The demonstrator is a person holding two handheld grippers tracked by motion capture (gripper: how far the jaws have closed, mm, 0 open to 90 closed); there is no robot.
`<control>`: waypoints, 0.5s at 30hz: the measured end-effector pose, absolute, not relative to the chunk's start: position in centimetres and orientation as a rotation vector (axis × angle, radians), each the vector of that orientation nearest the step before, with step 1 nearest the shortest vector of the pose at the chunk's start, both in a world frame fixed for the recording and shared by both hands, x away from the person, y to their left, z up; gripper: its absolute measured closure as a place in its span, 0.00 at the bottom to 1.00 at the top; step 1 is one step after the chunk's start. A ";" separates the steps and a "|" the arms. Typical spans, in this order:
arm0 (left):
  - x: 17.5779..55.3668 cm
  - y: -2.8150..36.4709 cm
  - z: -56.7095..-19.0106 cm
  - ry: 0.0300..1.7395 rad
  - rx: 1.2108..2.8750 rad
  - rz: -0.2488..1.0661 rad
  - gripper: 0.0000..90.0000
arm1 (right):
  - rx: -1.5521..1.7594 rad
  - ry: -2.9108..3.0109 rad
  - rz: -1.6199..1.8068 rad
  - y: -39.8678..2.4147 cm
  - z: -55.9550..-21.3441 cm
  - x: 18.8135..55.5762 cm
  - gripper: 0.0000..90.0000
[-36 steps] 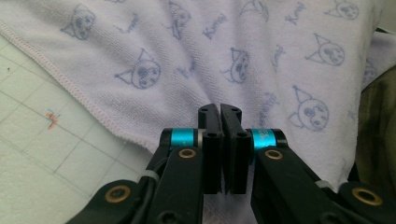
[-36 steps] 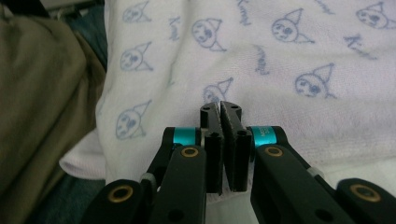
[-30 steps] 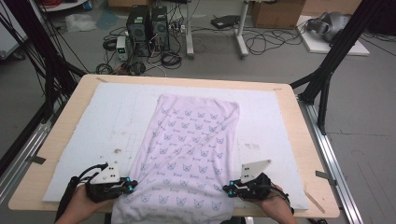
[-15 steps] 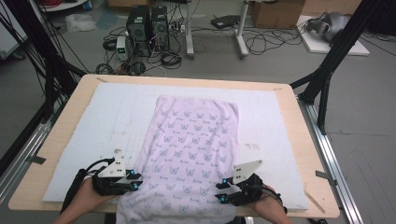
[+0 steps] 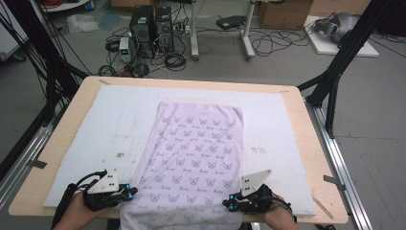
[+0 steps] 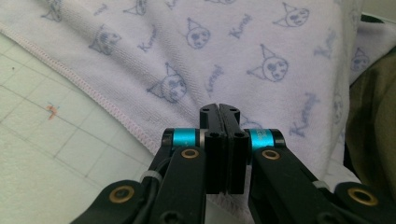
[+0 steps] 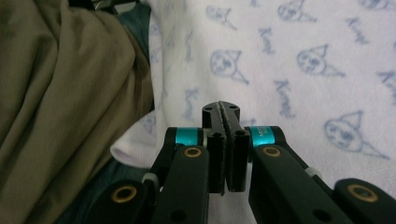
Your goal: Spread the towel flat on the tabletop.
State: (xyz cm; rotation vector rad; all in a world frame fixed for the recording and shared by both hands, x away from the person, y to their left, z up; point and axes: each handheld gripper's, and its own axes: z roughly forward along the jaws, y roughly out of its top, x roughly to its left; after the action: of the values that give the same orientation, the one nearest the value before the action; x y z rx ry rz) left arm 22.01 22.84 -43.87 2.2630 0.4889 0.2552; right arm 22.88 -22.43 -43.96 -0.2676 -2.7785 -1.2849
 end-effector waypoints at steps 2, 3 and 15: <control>22.5 22.6 -44.1 0.505 2.269 0.245 0.73 | -0.267 -2.791 -1.304 -21.7 -43.9 22.7 0.75; 22.7 22.5 -44.1 0.498 2.270 0.240 0.72 | -0.242 -2.786 -1.308 -21.2 -43.9 22.7 0.72; 21.4 22.9 -43.8 0.486 2.260 0.236 0.98 | -0.108 -2.800 -1.224 -20.2 -44.4 22.5 0.99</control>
State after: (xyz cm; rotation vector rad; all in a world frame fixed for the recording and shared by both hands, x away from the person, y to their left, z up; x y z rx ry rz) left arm 21.42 22.89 -43.75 2.2602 0.4856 0.2362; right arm 22.53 -20.22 -44.44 -0.1085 -2.7999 -1.2240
